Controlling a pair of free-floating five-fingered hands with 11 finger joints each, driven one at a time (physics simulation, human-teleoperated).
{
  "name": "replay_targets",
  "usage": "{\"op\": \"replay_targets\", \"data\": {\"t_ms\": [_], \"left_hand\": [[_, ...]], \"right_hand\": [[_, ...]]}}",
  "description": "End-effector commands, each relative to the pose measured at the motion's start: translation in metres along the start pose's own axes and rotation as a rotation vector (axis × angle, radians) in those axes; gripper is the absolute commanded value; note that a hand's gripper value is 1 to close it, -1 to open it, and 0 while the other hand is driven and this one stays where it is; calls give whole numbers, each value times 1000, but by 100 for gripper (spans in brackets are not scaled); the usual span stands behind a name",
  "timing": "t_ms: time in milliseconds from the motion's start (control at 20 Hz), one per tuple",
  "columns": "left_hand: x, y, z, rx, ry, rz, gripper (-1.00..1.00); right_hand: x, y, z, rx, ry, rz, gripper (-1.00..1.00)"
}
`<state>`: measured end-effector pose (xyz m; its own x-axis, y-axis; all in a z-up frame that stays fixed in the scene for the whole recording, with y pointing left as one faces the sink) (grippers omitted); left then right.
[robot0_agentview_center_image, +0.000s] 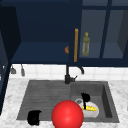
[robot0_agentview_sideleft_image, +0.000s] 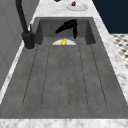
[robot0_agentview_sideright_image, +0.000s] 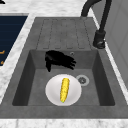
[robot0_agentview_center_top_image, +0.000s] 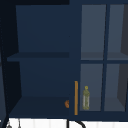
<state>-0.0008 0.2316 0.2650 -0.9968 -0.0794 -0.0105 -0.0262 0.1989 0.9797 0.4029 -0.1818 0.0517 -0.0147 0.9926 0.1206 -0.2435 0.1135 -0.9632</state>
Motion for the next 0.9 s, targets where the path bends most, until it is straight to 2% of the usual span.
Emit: {"op": "replay_targets", "data": {"t_ms": [0,50,150,250,450,600,800,850], "left_hand": [[0,0,0,0,0,0,0],[0,0,0,0,0,0,0],[0,0,0,0,0,0,0],[0,0,0,0,0,0,0],[0,0,0,0,0,0,0],[0,0,0,0,0,0,0],[0,0,0,0,0,0,0],[0,0,0,0,0,0,0]], "right_hand": [[11,-7,11,-71,34,34,-100],[11,-8,18,-100,45,27,-100],[13,-16,21,-113,41,15,-100],[14,-27,20,-137,23,34,-100],[18,-48,7,-125,3,17,-100],[16,-64,5,-124,12,35,-100],[10,-82,-12,-106,11,7,-100],[7,-85,-25,-92,3,-11,-100]]}}
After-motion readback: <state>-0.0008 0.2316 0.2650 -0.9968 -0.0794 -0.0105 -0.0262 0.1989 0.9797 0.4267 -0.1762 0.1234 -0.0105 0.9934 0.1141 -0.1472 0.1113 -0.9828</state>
